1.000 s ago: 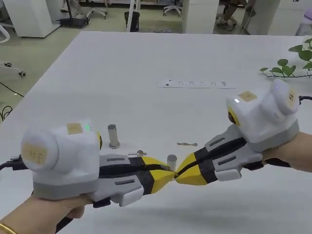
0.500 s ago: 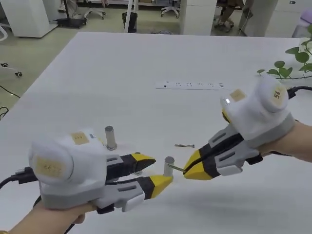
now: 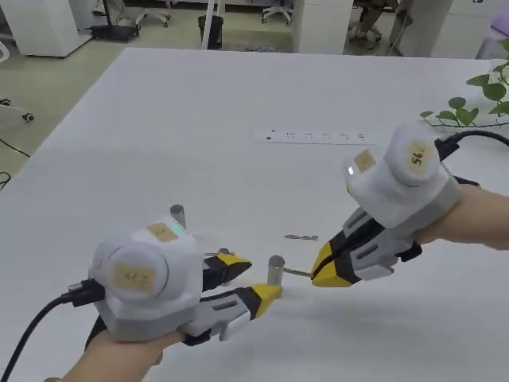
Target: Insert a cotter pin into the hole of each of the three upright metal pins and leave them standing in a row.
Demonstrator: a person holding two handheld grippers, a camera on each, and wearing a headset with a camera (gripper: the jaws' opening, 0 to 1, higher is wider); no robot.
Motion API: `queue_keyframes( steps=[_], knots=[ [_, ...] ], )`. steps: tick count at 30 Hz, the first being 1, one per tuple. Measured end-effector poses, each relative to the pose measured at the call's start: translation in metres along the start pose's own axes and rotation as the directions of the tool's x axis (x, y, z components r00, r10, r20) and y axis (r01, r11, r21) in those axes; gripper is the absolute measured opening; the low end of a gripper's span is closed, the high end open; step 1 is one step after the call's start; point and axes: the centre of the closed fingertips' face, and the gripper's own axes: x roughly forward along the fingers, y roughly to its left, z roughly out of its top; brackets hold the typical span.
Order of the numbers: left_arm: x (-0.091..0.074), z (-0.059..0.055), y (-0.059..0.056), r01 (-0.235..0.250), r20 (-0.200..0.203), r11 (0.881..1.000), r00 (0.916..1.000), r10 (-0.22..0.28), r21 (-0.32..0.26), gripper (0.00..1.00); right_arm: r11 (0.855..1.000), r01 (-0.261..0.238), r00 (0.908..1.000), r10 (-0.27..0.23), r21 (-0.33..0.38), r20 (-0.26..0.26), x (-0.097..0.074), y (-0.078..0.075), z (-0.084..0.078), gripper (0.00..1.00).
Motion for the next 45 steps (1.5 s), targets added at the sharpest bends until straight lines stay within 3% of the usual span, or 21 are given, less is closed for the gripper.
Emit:
queue_keyframes(
  steps=[13, 21, 33, 45],
  knots=[
    [0.021, -0.013, 0.003, -0.052, -0.071, 0.999, 0.9961, 0.052, 0.006, 0.23, 0.998, 0.036, 0.9950, -0.040, -0.043, -0.092, 0.004, -0.021, -0.016, 0.03],
    [0.028, -0.012, 0.006, -0.079, -0.072, 0.997, 0.9943, 0.078, -0.001, 0.22, 0.996, 0.051, 0.9880, -0.061, -0.079, -0.142, 0.009, -0.030, -0.024, 0.03],
    [0.039, -0.018, 0.008, -0.100, -0.097, 0.995, 0.9904, 0.099, -0.010, 0.14, 0.996, 0.038, 0.9884, -0.050, -0.084, -0.143, 0.013, -0.036, -0.023, 0.03],
    [0.042, -0.021, 0.010, -0.108, -0.088, 0.994, 0.9905, 0.106, -0.014, 0.12, 0.994, 0.023, 0.9892, -0.038, -0.106, -0.142, 0.013, -0.035, -0.017, 0.03]
  ],
)
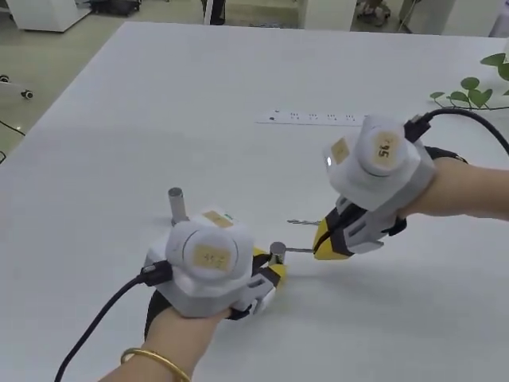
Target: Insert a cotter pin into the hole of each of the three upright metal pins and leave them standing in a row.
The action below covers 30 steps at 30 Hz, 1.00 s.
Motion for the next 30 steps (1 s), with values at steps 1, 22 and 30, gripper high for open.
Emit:
queue_keyframes(
  steps=[1, 22, 30],
  knots=[
    [0.000, 0.000, 0.000, 0.000, 0.001, 1.000, 1.0000, 0.000, 0.003, 0.12, 1.000, 0.001, 1.0000, -0.001, -0.001, 0.000, 0.000, 0.000, 0.000, 0.03],
    [-0.001, 0.000, 0.000, 0.006, 0.017, 1.000, 0.9998, -0.006, -0.014, 0.12, 0.999, 0.003, 1.0000, -0.002, -0.034, 0.006, 0.001, 0.004, 0.018, 0.04],
    [0.000, -0.002, -0.002, 0.015, 0.025, 0.999, 0.9996, -0.014, -0.047, 0.12, 1.000, 0.000, 0.9999, 0.000, 0.008, 0.017, 0.005, 0.008, 0.029, 0.04]
  ],
)
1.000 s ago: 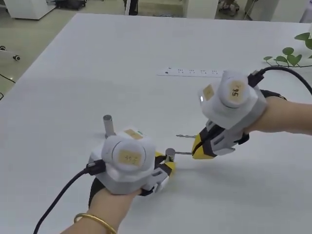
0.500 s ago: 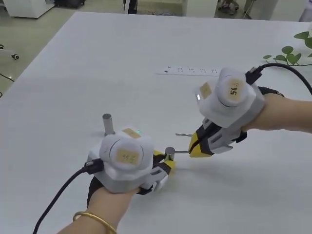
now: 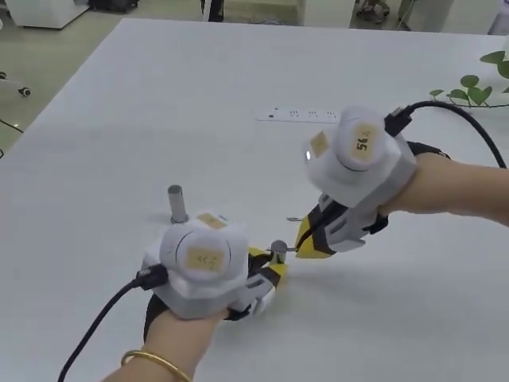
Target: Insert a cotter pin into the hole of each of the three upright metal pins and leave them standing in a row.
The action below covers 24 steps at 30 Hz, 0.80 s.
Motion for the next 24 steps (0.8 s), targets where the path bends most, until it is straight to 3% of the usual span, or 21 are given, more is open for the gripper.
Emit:
queue_keyframes(
  steps=[15, 24],
  knots=[
    [0.001, -0.005, 0.001, -0.007, -0.018, 1.000, 0.9998, 0.007, -0.008, 0.12, 0.990, 0.007, 0.9980, -0.016, 0.139, 0.062, -0.001, 0.002, 0.009, 0.08],
    [0.001, -0.006, 0.002, -0.009, -0.019, 1.000, 0.9998, 0.009, -0.009, 0.12, 0.991, 0.019, 0.9986, -0.026, 0.132, 0.047, -0.008, 0.002, 0.000, 0.09]
  ],
)
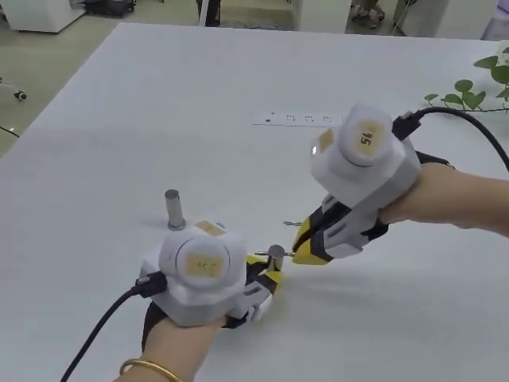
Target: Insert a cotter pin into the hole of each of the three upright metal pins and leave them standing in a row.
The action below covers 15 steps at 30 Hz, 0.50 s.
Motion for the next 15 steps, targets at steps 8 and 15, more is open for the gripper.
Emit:
queue_keyframes(
  steps=[8, 15],
  knots=[
    [-0.0002, -0.0002, 0.0001, 0.000, 0.000, 1.000, 1.0000, 0.000, 0.000, 0.12, 0.999, 0.002, 0.9999, -0.003, -0.039, -0.011, 0.0026, 0.0008, -0.0019, 0.06],
    [-0.0004, -0.0002, -0.0001, 0.000, 0.001, 1.000, 1.0000, 0.000, 0.000, 0.12, 1.000, -0.004, 0.9999, 0.005, -0.013, 0.015, 0.0064, -0.0001, 0.0053, 0.05]
  ],
)
